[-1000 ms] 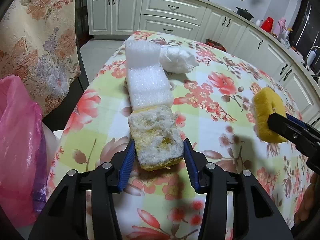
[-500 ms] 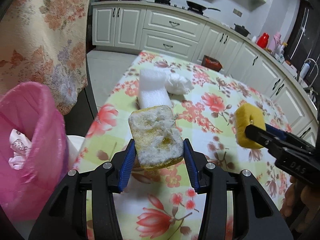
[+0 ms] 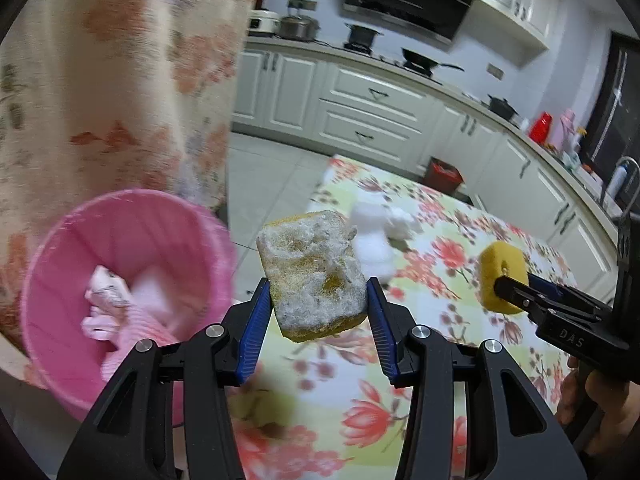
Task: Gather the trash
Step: 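Carry the crumbly sponge block with the left tool over the wastebasket while the right tool carries the yellow sponge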
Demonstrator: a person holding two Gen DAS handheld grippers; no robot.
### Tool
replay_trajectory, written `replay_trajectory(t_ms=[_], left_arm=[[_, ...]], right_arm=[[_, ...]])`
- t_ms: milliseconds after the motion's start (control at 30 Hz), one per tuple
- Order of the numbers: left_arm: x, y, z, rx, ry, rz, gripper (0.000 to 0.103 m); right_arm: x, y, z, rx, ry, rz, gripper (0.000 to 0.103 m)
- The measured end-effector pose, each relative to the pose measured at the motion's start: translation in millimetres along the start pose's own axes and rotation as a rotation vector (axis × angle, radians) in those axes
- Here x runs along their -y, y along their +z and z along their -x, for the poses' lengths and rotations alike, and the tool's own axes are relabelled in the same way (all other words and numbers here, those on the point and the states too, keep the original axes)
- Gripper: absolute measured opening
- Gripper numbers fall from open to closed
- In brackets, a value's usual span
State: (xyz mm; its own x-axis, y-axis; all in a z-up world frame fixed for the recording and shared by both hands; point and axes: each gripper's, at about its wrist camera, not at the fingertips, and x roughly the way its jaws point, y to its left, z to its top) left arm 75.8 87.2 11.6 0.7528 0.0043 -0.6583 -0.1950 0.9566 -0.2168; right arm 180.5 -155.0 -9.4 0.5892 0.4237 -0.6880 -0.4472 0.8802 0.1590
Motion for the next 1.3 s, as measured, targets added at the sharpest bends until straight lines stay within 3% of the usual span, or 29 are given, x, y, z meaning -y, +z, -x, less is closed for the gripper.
replay_trajectory(t_ms=[600,1300], left_arm=[[-94,14,63,0.120,0.167,0.094,0.043],[-139,15,84,0.152,0.274,0.124,0.043]], right_arm=[[-86,34,-4,0.030,0.094,0.139,0.052],[-208,66,-40,0.011,0.248,0.308,0.052]])
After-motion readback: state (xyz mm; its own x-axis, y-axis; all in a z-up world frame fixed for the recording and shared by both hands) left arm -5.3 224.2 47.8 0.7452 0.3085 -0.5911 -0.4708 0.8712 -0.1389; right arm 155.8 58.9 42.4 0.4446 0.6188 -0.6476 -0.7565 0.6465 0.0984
